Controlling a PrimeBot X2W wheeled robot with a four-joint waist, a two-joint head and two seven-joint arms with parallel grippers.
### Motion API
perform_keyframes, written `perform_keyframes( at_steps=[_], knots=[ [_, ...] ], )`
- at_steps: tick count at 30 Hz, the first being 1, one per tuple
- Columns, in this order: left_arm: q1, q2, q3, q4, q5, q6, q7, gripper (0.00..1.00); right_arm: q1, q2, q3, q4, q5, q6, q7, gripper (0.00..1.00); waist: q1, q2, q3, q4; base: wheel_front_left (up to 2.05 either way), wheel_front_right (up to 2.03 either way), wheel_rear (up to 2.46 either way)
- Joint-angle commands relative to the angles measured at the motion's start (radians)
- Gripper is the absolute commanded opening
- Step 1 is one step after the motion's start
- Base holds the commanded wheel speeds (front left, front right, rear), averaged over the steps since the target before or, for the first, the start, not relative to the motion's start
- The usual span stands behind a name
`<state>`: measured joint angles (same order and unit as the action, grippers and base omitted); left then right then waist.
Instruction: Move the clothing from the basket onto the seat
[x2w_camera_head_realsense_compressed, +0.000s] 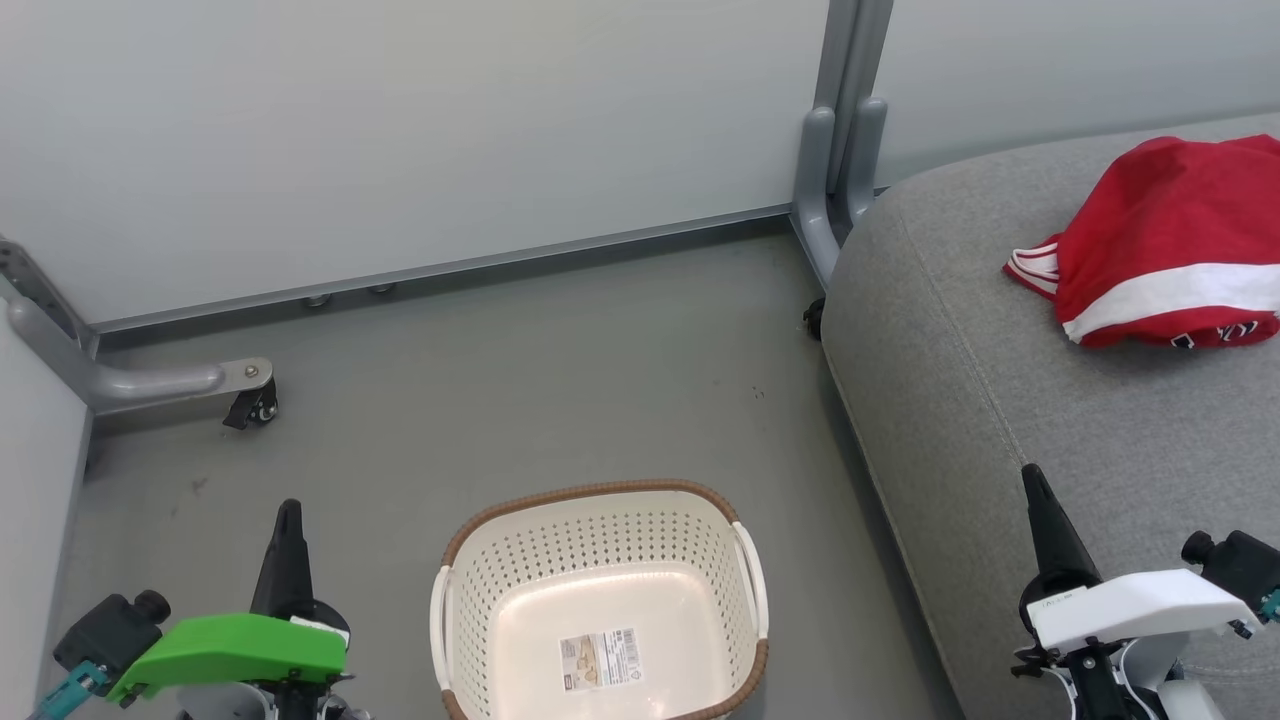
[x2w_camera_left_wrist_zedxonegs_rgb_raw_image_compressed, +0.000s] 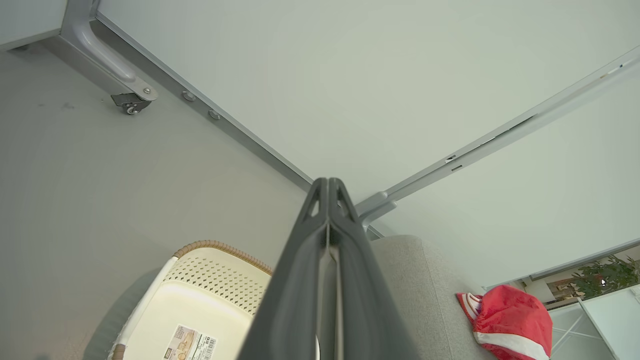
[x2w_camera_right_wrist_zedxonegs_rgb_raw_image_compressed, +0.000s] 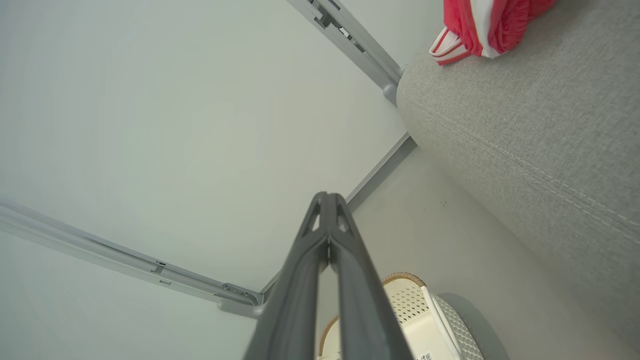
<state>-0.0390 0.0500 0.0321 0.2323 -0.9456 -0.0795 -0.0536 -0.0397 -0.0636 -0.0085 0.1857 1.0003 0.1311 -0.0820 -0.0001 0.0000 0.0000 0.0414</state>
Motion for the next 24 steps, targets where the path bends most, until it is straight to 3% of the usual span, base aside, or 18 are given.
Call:
perform_keyframes(
  at_steps=[1, 24],
  knots=[
    [-0.033, 0.002, 0.008, -0.008, -0.035, -0.008, 0.006, 0.00, -0.025, -0.009, -0.006, -0.005, 0.032, 0.000, 0.008, 0.00, 0.0001, 0.0000, 0.000, -0.001, 0.00, 0.00, 0.00],
    [-0.050, 0.002, 0.037, 0.000, -0.278, -0.026, 0.069, 0.00, -0.043, -0.010, -0.033, 0.019, 0.266, 0.000, 0.072, 0.00, 0.0001, 0.0000, 0.001, -0.014, 0.00, 0.00, 0.00]
  ],
)
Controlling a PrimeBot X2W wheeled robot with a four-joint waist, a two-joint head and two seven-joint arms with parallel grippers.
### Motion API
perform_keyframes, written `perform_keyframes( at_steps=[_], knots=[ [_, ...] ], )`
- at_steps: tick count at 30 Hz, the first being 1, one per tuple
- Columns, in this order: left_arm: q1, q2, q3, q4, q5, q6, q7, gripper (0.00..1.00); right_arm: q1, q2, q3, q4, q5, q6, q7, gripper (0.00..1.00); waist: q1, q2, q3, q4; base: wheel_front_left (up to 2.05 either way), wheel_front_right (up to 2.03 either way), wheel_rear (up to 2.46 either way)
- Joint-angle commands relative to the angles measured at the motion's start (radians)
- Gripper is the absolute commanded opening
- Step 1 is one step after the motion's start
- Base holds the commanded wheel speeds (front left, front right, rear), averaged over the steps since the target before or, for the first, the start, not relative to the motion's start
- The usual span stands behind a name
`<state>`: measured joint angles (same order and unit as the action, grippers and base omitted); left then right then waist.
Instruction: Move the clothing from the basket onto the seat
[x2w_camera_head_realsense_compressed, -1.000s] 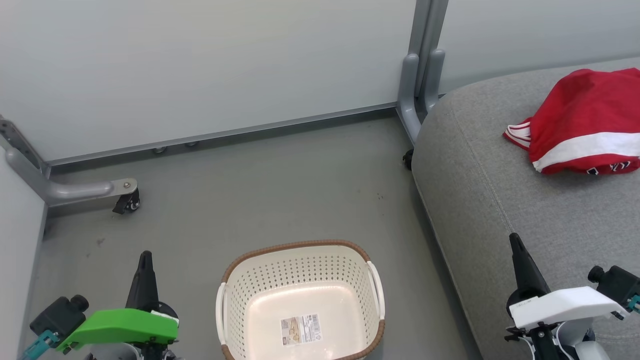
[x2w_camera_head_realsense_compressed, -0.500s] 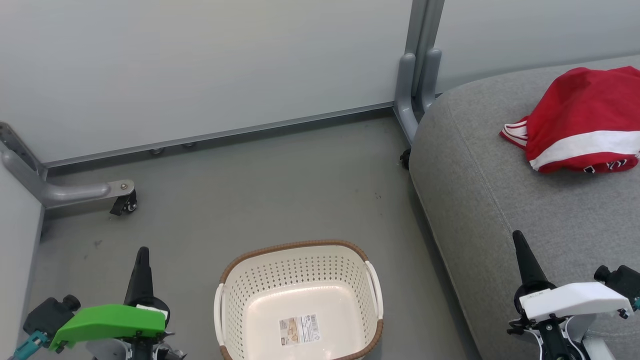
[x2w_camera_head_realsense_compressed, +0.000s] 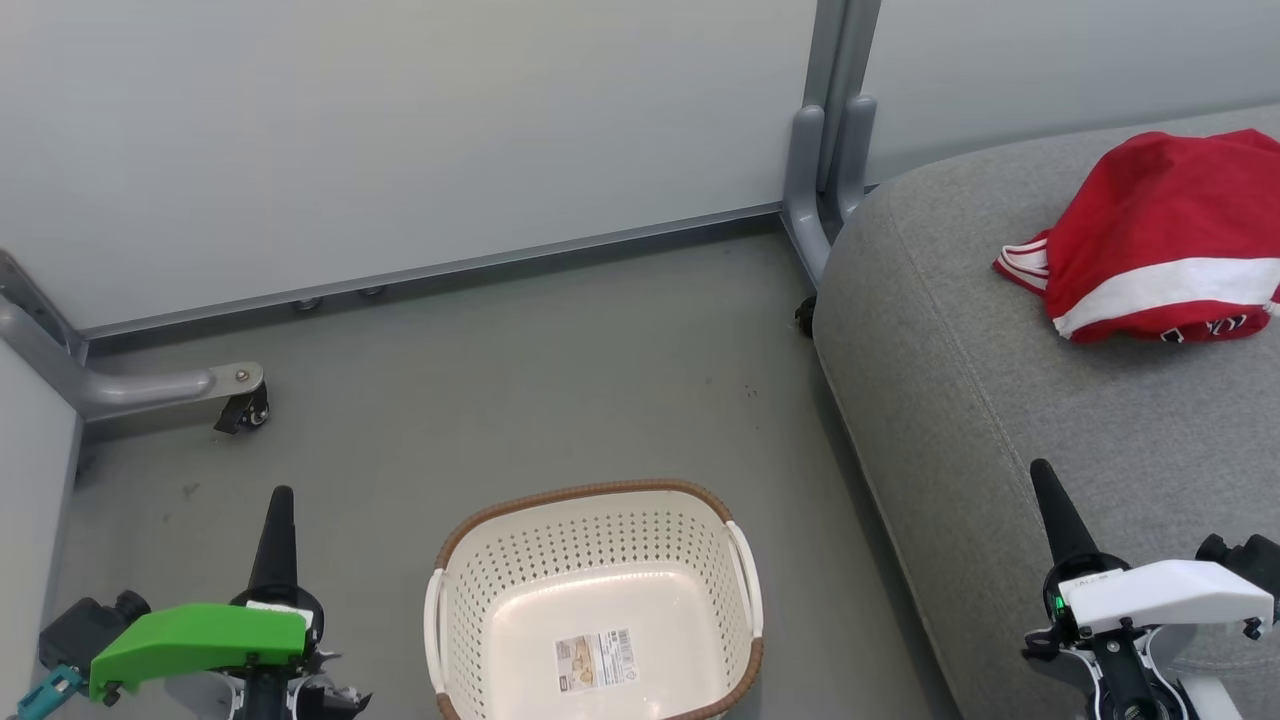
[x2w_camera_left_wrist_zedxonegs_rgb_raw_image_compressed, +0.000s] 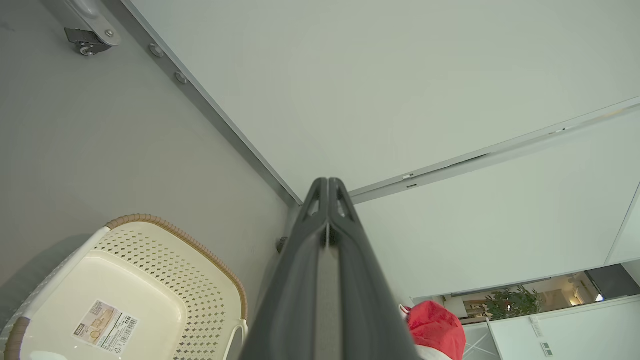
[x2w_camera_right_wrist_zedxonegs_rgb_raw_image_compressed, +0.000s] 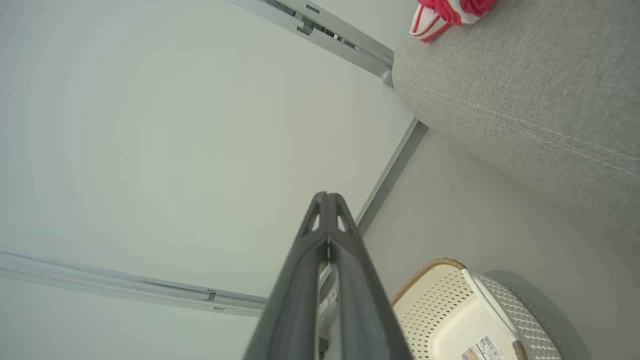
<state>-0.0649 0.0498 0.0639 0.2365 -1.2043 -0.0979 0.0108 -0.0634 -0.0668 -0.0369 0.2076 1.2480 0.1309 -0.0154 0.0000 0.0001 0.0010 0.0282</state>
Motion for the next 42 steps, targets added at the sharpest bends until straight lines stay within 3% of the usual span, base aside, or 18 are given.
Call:
perform_keyframes(
  at_steps=[1, 42],
  knots=[
    [-0.025, 0.002, 0.007, -0.004, -0.030, -0.009, 0.008, 0.00, -0.021, -0.007, -0.006, -0.002, 0.028, 0.000, 0.008, 0.00, 0.0000, -0.0001, 0.000, -0.001, 0.00, 0.00, 0.00],
    [-0.048, 0.001, 0.047, 0.008, -0.356, -0.032, 0.093, 0.00, -0.045, -0.003, -0.048, 0.032, 0.337, 0.000, 0.098, 0.00, 0.0000, -0.0001, 0.002, -0.023, 0.00, 0.00, 0.00]
  ],
)
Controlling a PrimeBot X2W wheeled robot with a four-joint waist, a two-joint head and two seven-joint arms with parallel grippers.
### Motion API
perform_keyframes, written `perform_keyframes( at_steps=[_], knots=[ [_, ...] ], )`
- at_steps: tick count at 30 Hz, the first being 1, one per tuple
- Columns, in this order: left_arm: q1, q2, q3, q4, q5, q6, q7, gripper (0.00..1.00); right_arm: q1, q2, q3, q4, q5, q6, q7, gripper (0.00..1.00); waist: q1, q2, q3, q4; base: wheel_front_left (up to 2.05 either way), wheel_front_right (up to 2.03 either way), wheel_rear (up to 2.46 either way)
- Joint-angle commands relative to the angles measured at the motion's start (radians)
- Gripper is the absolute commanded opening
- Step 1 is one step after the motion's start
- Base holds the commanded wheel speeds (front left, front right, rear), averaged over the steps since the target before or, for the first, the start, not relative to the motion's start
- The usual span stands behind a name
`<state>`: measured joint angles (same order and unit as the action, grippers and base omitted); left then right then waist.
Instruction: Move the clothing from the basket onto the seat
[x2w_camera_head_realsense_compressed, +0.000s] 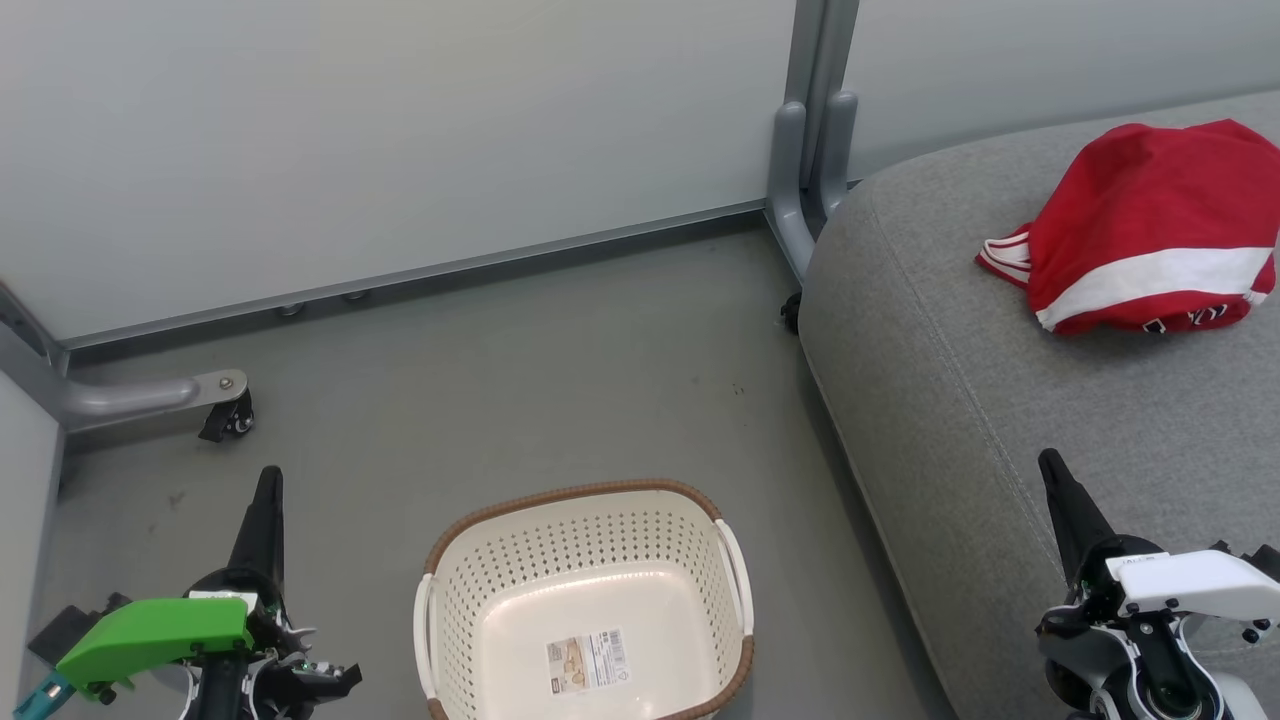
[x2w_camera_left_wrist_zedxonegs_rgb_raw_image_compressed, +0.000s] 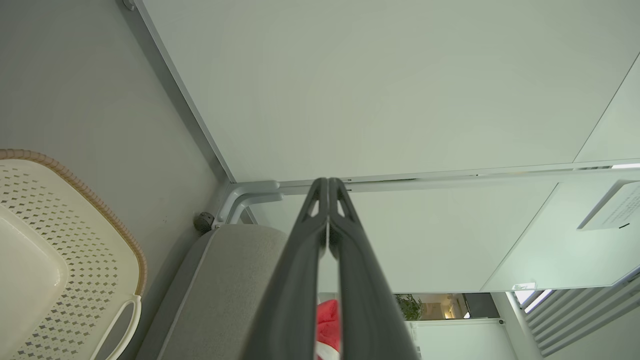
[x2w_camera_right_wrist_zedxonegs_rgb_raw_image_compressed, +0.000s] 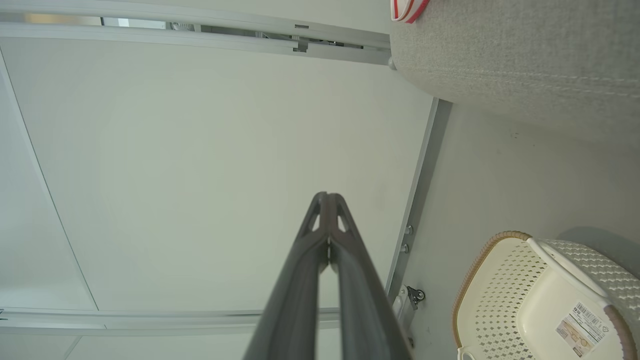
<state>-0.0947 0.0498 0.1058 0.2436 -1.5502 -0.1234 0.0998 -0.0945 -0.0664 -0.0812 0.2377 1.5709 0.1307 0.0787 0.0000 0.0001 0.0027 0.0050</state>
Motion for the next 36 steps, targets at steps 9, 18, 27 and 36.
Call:
perform_keyframes(
  at_steps=[9, 18, 27, 36],
  knots=[
    [-0.020, 0.001, 0.012, 0.003, -0.065, -0.010, 0.019, 0.00, -0.017, -0.002, -0.012, 0.008, 0.065, 0.000, 0.019, 0.00, 0.0000, -0.0001, 0.000, -0.005, 0.00, 0.00, 0.00],
    [-0.019, 0.001, 0.011, 0.003, -0.064, -0.010, 0.018, 0.00, -0.016, 0.000, -0.015, 0.008, 0.060, 0.000, 0.022, 0.00, 0.0000, -0.0001, 0.000, -0.005, 0.00, 0.00, 0.00],
    [-0.019, 0.001, 0.011, 0.003, -0.064, -0.010, 0.018, 0.00, -0.017, 0.002, -0.017, 0.008, 0.056, 0.000, 0.025, 0.00, 0.0000, -0.0001, 0.000, -0.005, 0.00, 0.00, 0.00],
    [-0.019, 0.001, 0.011, 0.003, -0.064, -0.010, 0.018, 0.00, -0.017, 0.003, -0.019, 0.008, 0.054, 0.000, 0.026, 0.00, 0.0000, -0.0001, 0.000, -0.005, 0.00, 0.00, 0.00]
  ],
)
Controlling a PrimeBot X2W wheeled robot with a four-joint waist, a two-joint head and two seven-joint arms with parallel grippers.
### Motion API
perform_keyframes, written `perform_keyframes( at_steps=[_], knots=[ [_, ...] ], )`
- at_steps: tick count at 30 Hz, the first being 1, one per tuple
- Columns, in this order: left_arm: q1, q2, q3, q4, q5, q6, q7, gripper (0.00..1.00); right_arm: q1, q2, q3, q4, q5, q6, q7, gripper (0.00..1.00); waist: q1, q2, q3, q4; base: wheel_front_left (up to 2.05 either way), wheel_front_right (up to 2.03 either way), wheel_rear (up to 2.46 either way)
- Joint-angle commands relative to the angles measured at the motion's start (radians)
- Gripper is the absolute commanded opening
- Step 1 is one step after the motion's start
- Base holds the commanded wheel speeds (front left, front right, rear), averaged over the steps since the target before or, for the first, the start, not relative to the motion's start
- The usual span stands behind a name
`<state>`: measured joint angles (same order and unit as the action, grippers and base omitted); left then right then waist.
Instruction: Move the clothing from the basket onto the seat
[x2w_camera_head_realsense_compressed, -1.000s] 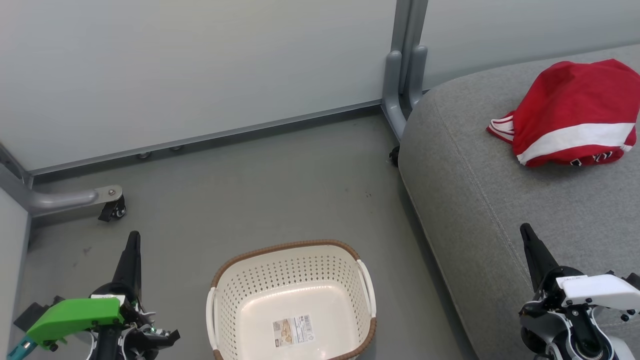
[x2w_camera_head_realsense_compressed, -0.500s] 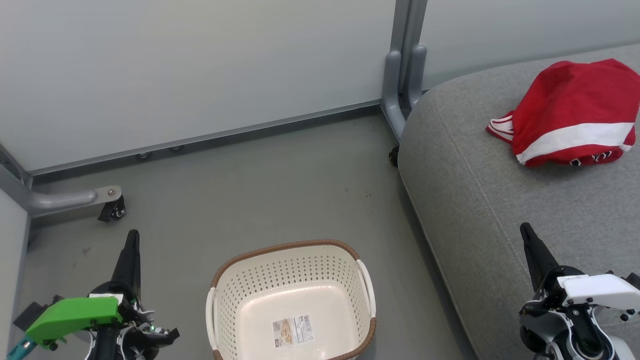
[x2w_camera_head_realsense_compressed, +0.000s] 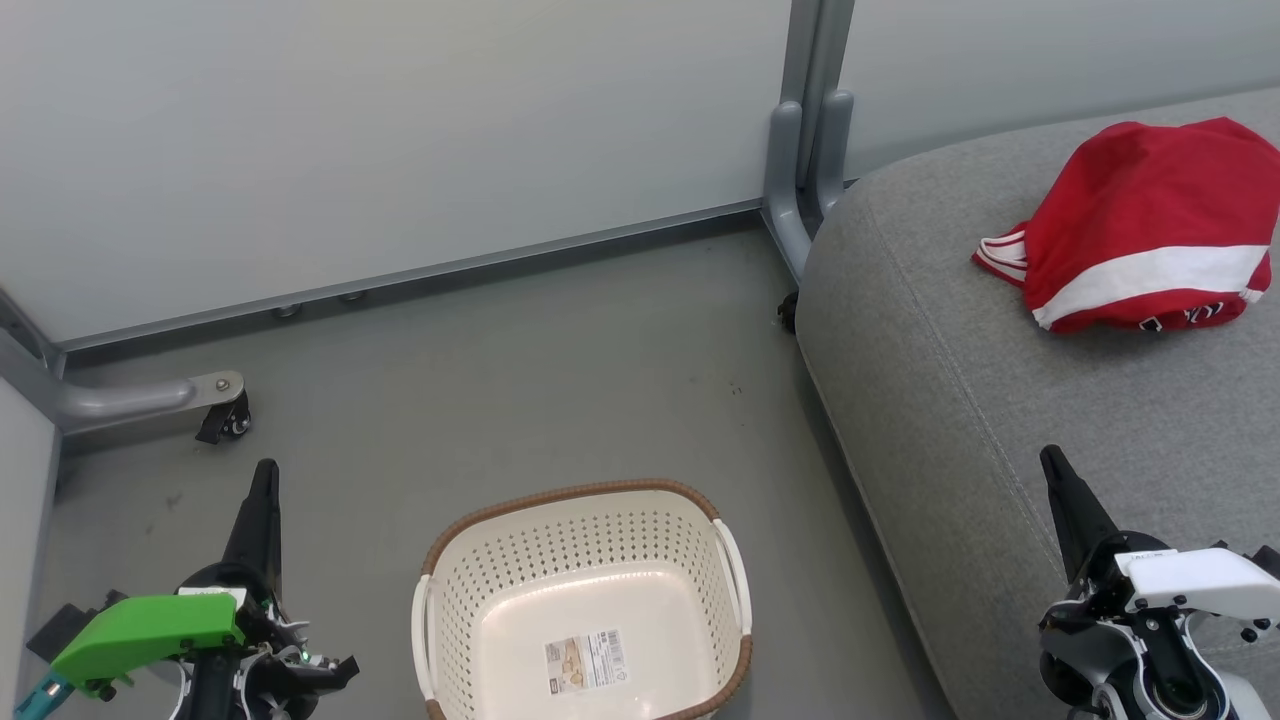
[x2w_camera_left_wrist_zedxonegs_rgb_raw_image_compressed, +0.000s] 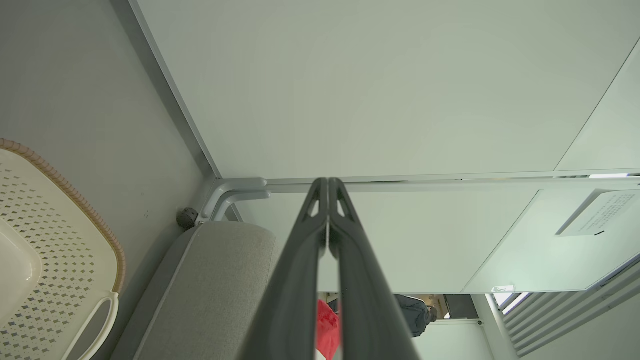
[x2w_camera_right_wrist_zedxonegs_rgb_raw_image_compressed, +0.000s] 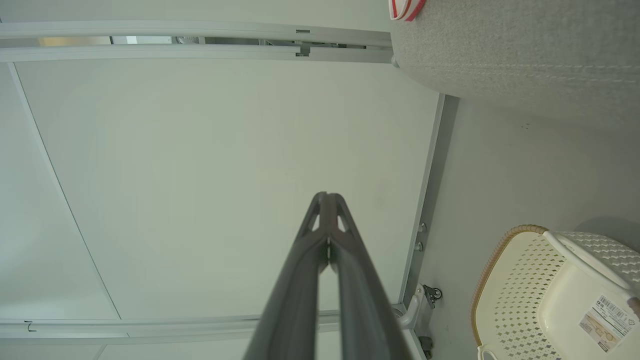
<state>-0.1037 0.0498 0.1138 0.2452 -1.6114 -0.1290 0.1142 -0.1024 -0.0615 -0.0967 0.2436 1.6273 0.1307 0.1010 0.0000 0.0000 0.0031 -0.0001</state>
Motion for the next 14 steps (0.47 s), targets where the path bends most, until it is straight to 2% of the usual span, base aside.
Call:
perform_keyframes(
  at_steps=[1, 14],
  knots=[
    [-0.010, 0.001, 0.003, 0.001, -0.003, -0.005, 0.004, 0.00, -0.009, -0.002, -0.004, 0.002, -0.002, 0.000, 0.004, 0.00, 0.0000, 0.0000, 0.000, 0.000, 0.00, 0.00, 0.00],
    [-0.010, 0.001, 0.003, 0.001, -0.003, -0.005, 0.004, 0.00, -0.009, 0.000, -0.006, 0.002, -0.006, 0.000, 0.005, 0.00, 0.0000, 0.0000, 0.000, 0.000, 0.00, 0.00, 0.00]
  ],
)
